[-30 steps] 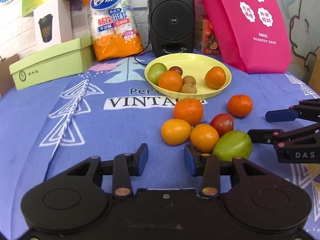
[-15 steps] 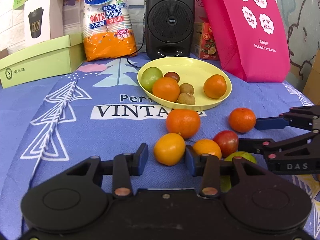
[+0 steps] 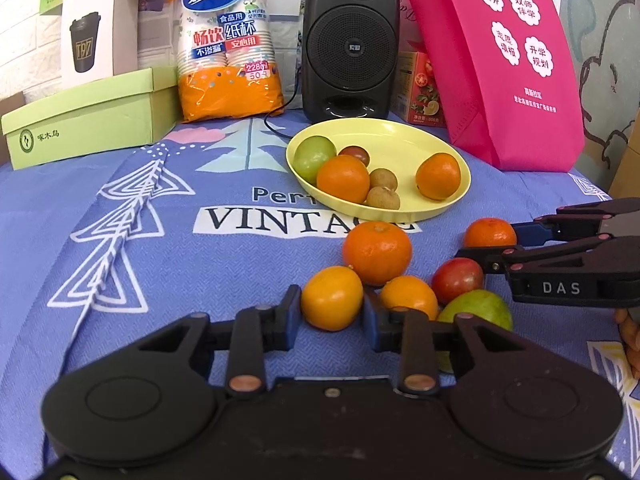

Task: Organize fruits
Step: 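Move both tools back to the fruit and grasp a tangerine with the right tool, then carry the tangerine onto the yellow plate with the right tool while the left tool places an orange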

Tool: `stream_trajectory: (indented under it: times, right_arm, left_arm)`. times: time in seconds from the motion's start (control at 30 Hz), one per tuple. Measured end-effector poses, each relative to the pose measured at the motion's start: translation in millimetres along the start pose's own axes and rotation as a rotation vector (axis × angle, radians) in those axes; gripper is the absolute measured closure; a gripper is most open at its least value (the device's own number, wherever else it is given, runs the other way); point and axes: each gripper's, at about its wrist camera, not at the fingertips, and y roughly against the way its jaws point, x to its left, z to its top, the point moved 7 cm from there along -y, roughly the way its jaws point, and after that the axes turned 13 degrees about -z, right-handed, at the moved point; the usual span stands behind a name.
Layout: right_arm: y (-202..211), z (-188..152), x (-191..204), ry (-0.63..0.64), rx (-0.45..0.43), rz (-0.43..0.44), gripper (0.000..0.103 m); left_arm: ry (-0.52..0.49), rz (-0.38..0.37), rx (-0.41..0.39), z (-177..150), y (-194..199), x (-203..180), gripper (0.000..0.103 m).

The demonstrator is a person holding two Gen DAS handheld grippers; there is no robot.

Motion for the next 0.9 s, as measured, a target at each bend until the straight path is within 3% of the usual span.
stream_trajectory:
  times: [0.7, 0.9]
  right_arm:
    - [43.2, -23.5, -7.3, -0.073, -0.001, 0.012, 0.064]
    - [54.5, -30.0, -6.6, -0.065, 0.001, 0.018, 0.064]
  left_arm:
    - [0.016, -0.009, 0.005, -9.6, 32.1, -9.5, 0.072]
    - [0.007, -0.008, -0.025, -2.8, 53.2, -13.6, 0.072]
